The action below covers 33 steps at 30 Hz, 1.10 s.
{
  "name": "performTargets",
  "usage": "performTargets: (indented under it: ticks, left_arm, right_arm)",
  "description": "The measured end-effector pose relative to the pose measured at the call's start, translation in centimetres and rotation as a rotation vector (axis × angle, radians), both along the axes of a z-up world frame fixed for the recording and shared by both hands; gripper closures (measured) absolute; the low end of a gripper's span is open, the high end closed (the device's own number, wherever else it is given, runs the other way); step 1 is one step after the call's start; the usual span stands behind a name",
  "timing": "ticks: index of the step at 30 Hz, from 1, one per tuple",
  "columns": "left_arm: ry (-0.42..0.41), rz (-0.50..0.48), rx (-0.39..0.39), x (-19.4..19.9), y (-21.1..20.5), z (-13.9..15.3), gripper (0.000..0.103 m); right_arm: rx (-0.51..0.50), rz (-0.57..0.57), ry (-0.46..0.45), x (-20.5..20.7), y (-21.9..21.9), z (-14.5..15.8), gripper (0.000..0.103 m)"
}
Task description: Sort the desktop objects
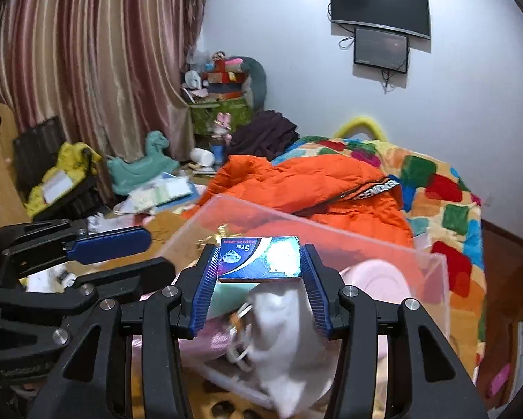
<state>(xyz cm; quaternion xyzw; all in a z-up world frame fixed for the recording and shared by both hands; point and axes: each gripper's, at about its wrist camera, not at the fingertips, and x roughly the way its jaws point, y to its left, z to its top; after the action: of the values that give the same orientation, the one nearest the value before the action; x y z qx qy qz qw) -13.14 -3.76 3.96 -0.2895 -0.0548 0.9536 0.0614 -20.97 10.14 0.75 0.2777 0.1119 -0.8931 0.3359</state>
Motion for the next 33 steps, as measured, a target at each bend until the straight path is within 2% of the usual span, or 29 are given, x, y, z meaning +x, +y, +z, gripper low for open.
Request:
performTargets:
  ticks: [2,8,10,16,18,20,21,24,27,29,32,33]
  left_arm:
    - [-0.008,-0.001,0.019,-0.3,-0.4,-0.3,0.060]
    - [-0.009,-0.003,0.038,-0.2,-0.8,-0.4,0.058]
    - [-0.001,0.003,0.036,0.2,-0.7,-0.2,0.053]
    - [0.012,0.001,0.029,1.1,-0.3,0.5,0.050]
    - [0.018,-0.004,0.029,1.5,0.0,0.7,0.048]
    - [0.029,-0.003,0.024,2.2,0.3,1.1,0.038]
    - [0.033,-0.001,0.023,2.3,0.5,1.2,0.036]
    - [0.044,-0.006,0.019,3.2,1.3,1.7,0.034]
    - [0.057,0.006,0.001,4.1,1.9,2.1,0.025]
    - [0.070,0.019,-0.014,5.0,2.4,2.3,0.013]
    - [0.087,0.035,-0.028,6.3,3.2,2.4,0.008]
    - [0.086,0.039,-0.031,6.4,3.2,2.4,0.008]
  right_arm:
    - [0.015,0.004,0.002,-0.2,-0.1,-0.2,0.059]
    - [0.056,0.003,0.047,0.5,-0.3,0.1,0.059]
    - [0.056,0.003,0.052,0.7,-0.1,0.3,0.058]
    - [0.034,-0.033,0.077,1.7,1.5,1.5,0.047]
    - [0.024,-0.054,0.088,2.2,2.3,2.0,0.036]
    - [0.009,-0.088,0.096,3.0,3.3,2.3,0.025]
    - [0.004,-0.122,0.107,3.5,4.0,2.4,0.022]
    - [-0.001,-0.177,0.140,5.0,5.7,2.5,0.020]
    - [0.013,-0.230,0.157,6.3,7.1,2.5,0.018]
    - [0.017,-0.255,0.160,7.4,8.0,2.5,0.016]
    - [-0.012,-0.287,0.158,9.1,9.5,2.3,0.003]
    - [-0.017,-0.291,0.153,9.5,9.9,2.1,0.002]
